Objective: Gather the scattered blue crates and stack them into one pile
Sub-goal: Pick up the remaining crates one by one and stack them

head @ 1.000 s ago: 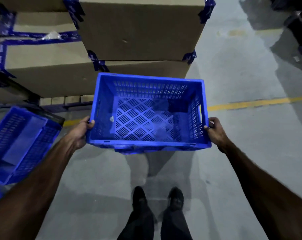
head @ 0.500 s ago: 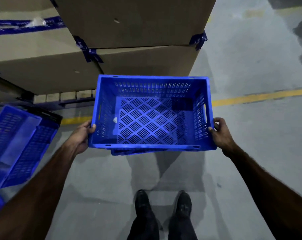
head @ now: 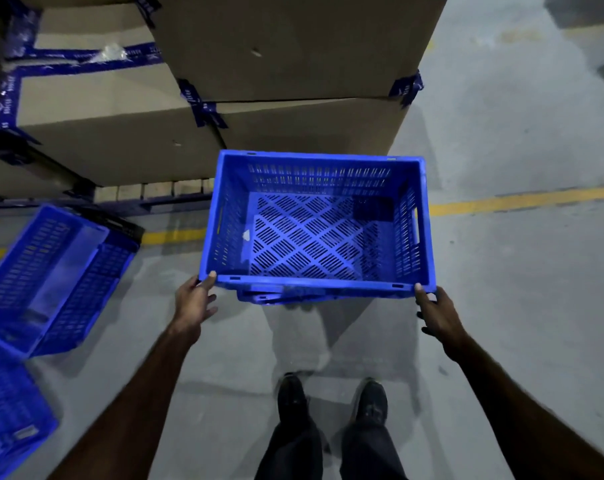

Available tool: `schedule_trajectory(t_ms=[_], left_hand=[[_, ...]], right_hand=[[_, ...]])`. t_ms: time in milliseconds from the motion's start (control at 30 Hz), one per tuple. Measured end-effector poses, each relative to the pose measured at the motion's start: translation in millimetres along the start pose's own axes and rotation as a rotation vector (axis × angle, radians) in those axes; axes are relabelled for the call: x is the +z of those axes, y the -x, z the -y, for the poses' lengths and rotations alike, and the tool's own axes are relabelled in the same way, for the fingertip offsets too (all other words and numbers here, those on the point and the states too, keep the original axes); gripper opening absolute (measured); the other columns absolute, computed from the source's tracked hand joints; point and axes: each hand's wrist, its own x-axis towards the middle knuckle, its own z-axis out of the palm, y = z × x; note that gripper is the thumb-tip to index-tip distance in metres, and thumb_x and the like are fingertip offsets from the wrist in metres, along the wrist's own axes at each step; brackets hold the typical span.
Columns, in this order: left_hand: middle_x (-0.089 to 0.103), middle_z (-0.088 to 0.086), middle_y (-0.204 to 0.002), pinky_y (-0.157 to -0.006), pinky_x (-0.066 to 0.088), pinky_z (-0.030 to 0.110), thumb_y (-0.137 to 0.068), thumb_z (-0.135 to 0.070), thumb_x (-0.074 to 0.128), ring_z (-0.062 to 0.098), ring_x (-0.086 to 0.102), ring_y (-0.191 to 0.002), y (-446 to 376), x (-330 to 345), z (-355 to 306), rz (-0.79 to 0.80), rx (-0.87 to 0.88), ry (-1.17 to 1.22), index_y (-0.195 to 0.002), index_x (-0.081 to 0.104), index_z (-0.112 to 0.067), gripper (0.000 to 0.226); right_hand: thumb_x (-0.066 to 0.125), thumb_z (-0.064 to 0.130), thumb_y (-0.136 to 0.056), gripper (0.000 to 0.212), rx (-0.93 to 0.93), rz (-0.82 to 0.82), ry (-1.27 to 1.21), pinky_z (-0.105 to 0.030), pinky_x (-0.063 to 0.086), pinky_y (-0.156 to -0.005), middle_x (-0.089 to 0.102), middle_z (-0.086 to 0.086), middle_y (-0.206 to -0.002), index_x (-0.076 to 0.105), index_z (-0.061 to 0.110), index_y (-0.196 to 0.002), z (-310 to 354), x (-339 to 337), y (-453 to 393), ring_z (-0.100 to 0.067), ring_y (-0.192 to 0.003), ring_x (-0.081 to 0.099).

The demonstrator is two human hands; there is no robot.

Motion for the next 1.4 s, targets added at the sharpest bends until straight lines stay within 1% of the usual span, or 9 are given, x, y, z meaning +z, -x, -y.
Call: schedule_trajectory(t_ms=[133,267,400,467,633,800,967,1167,1400], left_hand=[[0.066,0.009,-0.114,-0.094,0.052,0.049,-0.099,-0.038,0.064,0.032,0.065,-0.100,7.1,-1.6,-3.3,0.031,0.003,-0.023,-0.121,0.063,-0.020,0.028],[0.070,0.006,-0.096,-0.081,0.050,0.040,-0.096,-0.045,0.066,0.028,0.069,-0.082,10.9,-5.5,-5.1,0.059,-0.008,-0.076,-0.101,0.065,-0.024,0.022],[0.057,0.003,-0.077,-0.065,0.045,0.031,-0.091,-0.048,0.072,0.019,0.052,-0.059,9.6,-11.9,-5.6,0.062,-0.012,-0.114,-0.106,0.069,-0.024,0.028],[0.048,0.000,-0.070,-0.060,0.040,0.027,-0.089,-0.049,0.074,0.016,0.041,-0.054,9.0,-14.6,-6.9,0.054,-0.022,-0.141,-0.103,0.070,-0.024,0.029],[0.037,-0.003,-0.067,-0.057,0.030,0.023,-0.083,-0.050,0.080,0.014,0.029,-0.052,8.8,-21.2,-9.8,0.082,-0.035,-0.202,-0.097,0.072,-0.025,0.030],[0.036,-0.002,-0.068,-0.057,0.029,0.022,-0.082,-0.050,0.081,0.014,0.028,-0.053,13.3,-17.0,-7.0,0.080,-0.023,-0.222,-0.097,0.071,-0.026,0.030],[0.037,-0.001,-0.068,-0.058,0.032,0.023,-0.082,-0.050,0.081,0.015,0.031,-0.054,20.1,-12.1,-1.4,0.072,-0.021,-0.233,-0.096,0.072,-0.023,0.032],[0.037,0.001,-0.067,-0.057,0.033,0.023,-0.085,-0.051,0.078,0.016,0.032,-0.054,24.7,-2.5,9.5,0.043,0.012,-0.213,-0.098,0.071,-0.021,0.034],[0.038,0.003,-0.065,-0.049,0.033,0.020,-0.088,-0.046,0.076,0.017,0.032,-0.052,38.6,4.8,26.5,0.040,0.044,-0.209,-0.096,0.072,-0.017,0.030]], right_hand=[[0.058,0.055,-0.098,0.049,0.085,0.079,-0.177,-0.050,0.058,-0.086,0.073,-0.008,-0.113,0.052,0.020,-0.131,2.9,-3.0,3.1,-0.030,-0.098,0.073],[0.061,0.047,-0.099,0.044,0.080,0.074,-0.236,-0.051,0.057,-0.090,0.074,-0.008,-0.113,0.054,0.017,-0.131,1.1,-1.8,2.3,-0.027,-0.099,0.073],[0.067,0.044,-0.096,0.041,0.058,0.063,-0.264,-0.038,0.057,-0.075,0.074,-0.006,-0.100,0.060,0.015,-0.125,-0.4,-5.6,-1.1,-0.020,-0.083,0.070],[0.069,0.043,-0.095,0.041,0.038,0.072,-0.256,-0.037,0.054,-0.075,0.068,-0.004,-0.089,0.063,0.013,-0.122,-1.8,-8.9,-3.5,-0.018,-0.076,0.065],[0.071,0.042,-0.094,0.042,-0.011,0.091,-0.214,-0.038,0.052,-0.074,0.063,-0.004,-0.083,0.063,0.010,-0.120,0.0,-20.5,-13.9,-0.018,-0.072,0.058],[0.072,0.042,-0.093,0.037,-0.013,0.107,-0.167,-0.036,0.053,-0.074,0.066,-0.003,-0.084,0.065,0.014,-0.116,9.7,-30.1,-20.8,-0.018,-0.074,0.060],[0.071,0.037,-0.095,0.034,-0.015,0.102,-0.152,-0.031,0.050,-0.065,0.065,-0.004,-0.083,0.065,0.011,-0.117,17.8,-34.8,-28.0,-0.016,-0.069,0.059],[0.070,0.035,-0.096,0.033,-0.017,0.128,-0.099,-0.035,0.053,-0.074,0.065,-0.003,-0.083,0.065,0.010,-0.117,25.7,-43.8,-46.3,-0.017,-0.072,0.061],[0.068,0.035,-0.097,0.035,0.003,0.146,-0.098,-0.035,0.054,-0.074,0.067,-0.005,-0.087,0.061,0.010,-0.122,22.0,-51.5,-52.7,-0.017,-0.075,0.064]])
